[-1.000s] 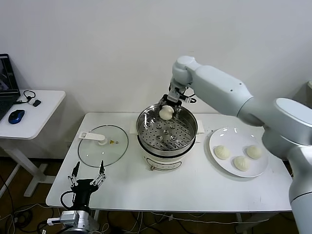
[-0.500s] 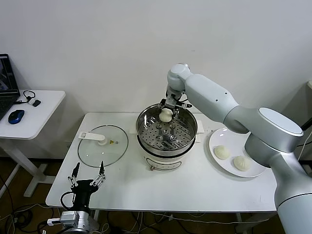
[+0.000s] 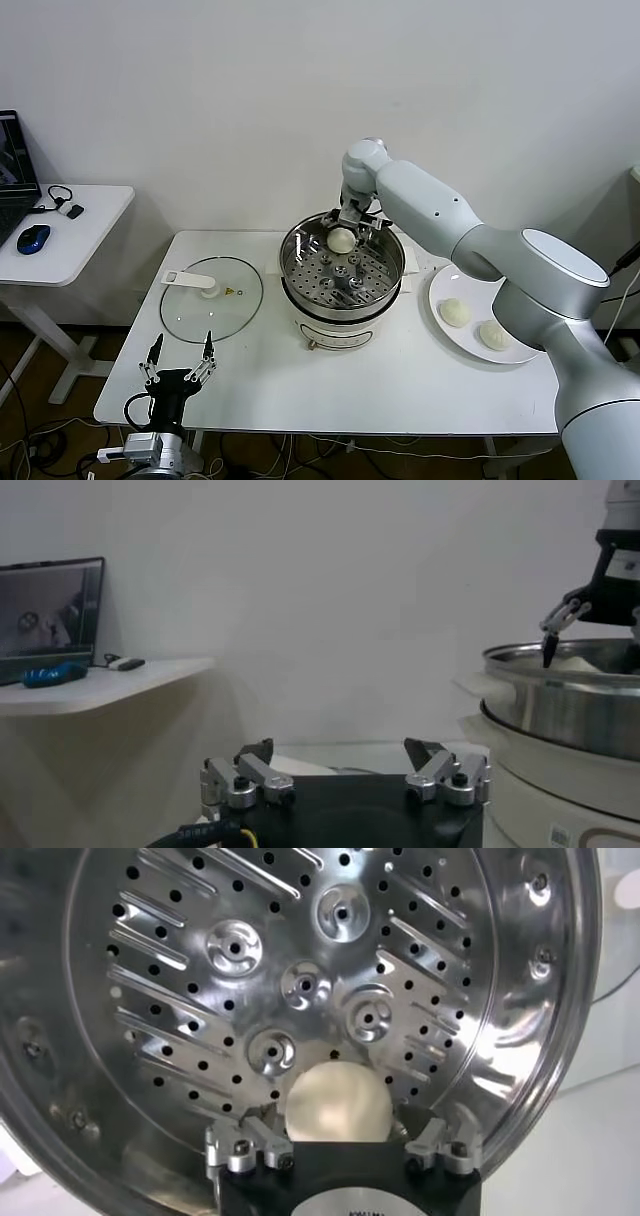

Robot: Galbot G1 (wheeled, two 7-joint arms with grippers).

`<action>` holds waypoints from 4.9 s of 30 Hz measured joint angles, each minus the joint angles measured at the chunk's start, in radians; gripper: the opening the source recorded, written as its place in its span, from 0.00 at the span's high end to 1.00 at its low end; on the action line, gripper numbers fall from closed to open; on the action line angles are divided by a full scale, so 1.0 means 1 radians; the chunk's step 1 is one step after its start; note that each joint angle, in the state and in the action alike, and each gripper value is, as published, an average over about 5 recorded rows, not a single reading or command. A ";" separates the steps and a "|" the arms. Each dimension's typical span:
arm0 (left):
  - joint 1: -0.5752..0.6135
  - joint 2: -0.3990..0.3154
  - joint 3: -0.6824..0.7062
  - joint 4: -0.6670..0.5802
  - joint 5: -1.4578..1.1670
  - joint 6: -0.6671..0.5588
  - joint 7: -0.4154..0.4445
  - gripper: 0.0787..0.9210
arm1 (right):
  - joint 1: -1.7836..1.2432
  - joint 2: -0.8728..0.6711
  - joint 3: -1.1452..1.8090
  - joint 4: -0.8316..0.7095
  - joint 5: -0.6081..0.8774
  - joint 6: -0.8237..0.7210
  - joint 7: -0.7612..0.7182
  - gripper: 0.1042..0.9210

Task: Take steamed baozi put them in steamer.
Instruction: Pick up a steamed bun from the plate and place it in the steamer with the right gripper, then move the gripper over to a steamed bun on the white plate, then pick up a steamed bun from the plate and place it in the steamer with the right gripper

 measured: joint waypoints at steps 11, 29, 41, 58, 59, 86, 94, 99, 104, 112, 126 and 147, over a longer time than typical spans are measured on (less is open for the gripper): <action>0.008 -0.001 0.004 -0.012 -0.002 0.002 -0.003 0.12 | 0.135 -0.106 -0.122 0.074 0.285 -0.051 -0.078 0.12; 0.020 -0.004 0.025 -0.028 0.007 0.004 -0.009 0.12 | 0.343 -0.452 -0.400 0.156 0.759 -0.387 -0.159 0.12; 0.015 -0.004 0.031 -0.046 0.017 0.008 -0.046 0.12 | 0.243 -0.652 -0.466 0.213 0.846 -0.566 -0.113 0.12; 0.021 -0.002 0.019 -0.044 0.011 0.011 -0.060 0.12 | 0.013 -0.629 -0.367 0.192 0.804 -0.639 0.009 0.12; 0.022 -0.002 0.017 -0.044 0.009 0.011 -0.061 0.12 | 0.001 -0.623 -0.360 0.190 0.799 -0.640 0.014 0.12; 0.030 0.000 0.008 -0.030 -0.006 0.009 -0.065 0.12 | -0.151 -0.527 -0.232 0.088 0.660 -0.599 0.023 0.12; 0.029 0.001 0.008 -0.027 -0.007 0.008 -0.065 0.12 | -0.168 -0.515 -0.210 0.068 0.640 -0.595 0.013 0.12; 0.029 0.001 0.009 -0.024 -0.007 0.008 -0.066 0.12 | -0.176 -0.508 -0.197 0.055 0.625 -0.591 0.006 0.24; 0.030 0.001 0.008 -0.023 -0.007 0.008 -0.066 0.12 | -0.178 -0.504 -0.188 0.050 0.617 -0.588 -0.001 0.32; 0.029 0.001 0.006 -0.023 -0.007 0.008 -0.067 0.12 | -0.169 -0.510 -0.188 0.060 0.619 -0.589 -0.014 0.33; 0.028 0.000 0.010 -0.026 -0.005 0.013 -0.066 0.12 | -0.019 -0.523 -0.270 0.111 0.699 -0.594 -0.057 0.33; 0.019 -0.011 0.033 -0.011 0.020 0.012 -0.062 0.12 | 0.383 -0.440 -0.516 0.174 0.987 -0.664 -0.138 0.33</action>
